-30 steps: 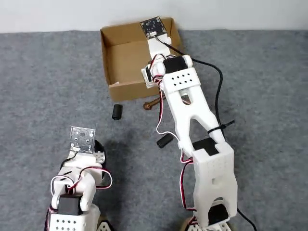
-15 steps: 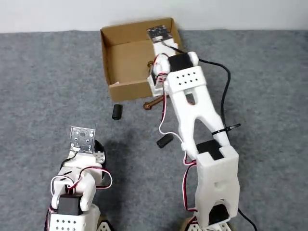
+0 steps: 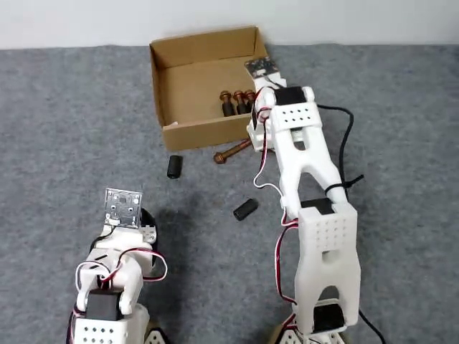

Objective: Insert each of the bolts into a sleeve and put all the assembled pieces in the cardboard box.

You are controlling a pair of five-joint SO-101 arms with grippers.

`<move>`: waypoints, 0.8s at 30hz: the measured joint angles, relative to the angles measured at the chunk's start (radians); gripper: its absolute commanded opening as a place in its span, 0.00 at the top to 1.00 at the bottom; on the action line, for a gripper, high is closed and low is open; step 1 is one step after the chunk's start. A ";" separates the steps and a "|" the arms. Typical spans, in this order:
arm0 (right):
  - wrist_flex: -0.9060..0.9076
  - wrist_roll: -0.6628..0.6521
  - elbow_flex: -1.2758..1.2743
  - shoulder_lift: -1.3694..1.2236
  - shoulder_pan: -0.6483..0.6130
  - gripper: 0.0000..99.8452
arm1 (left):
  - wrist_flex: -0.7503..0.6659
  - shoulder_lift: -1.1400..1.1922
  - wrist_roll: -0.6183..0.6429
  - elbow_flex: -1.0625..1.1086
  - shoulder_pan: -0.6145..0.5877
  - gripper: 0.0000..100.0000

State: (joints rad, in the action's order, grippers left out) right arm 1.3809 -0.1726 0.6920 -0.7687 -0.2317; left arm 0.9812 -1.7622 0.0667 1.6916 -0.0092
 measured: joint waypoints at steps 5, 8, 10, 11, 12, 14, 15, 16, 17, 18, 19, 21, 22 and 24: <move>-0.089 -0.040 0.000 -0.068 0.000 0.88 | 0.000 0.000 0.000 0.000 0.000 1.00; -0.141 -0.064 0.000 -0.106 0.003 0.88 | 0.000 0.000 0.000 0.000 0.000 1.00; -0.158 -0.071 0.000 -0.118 0.006 0.88 | 0.000 0.000 0.000 0.000 0.000 1.00; -0.161 -0.072 0.000 -0.124 0.008 0.88 | 0.000 0.000 0.000 0.000 0.000 1.00; -0.163 -0.075 0.000 -0.127 0.009 0.89 | 0.000 0.000 0.000 0.000 0.000 1.00; -0.161 -0.075 0.017 -0.140 0.012 0.93 | 0.000 0.000 0.000 0.000 0.000 1.00; -0.155 -0.075 0.020 -0.140 0.012 0.96 | 0.000 0.000 0.000 0.000 0.000 1.00; -0.146 -0.075 0.025 -0.140 0.012 1.00 | 0.000 0.000 0.000 0.000 0.000 1.00; -0.129 -0.075 0.029 -0.140 0.015 0.99 | 0.000 0.000 0.000 0.000 0.000 1.00; -0.110 -0.075 0.034 -0.140 0.018 0.98 | 0.000 0.000 0.000 0.000 0.000 1.00; -0.089 -0.075 0.035 -0.140 0.017 0.99 | 0.000 0.000 0.000 0.000 0.000 1.00; -0.046 -0.060 0.037 -0.138 0.006 0.99 | 0.000 0.000 0.000 0.000 0.000 1.00; -0.028 -0.041 0.037 -0.132 -0.003 0.99 | 0.000 0.000 0.000 0.000 0.000 1.00; 0.014 -0.011 0.037 -0.117 -0.021 0.99 | 0.000 0.000 0.000 0.000 0.000 1.00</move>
State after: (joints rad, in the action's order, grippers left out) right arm 1.3947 -0.1834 0.7288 -0.8853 -0.2532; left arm 0.9812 -1.7622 0.0667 1.6916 -0.0092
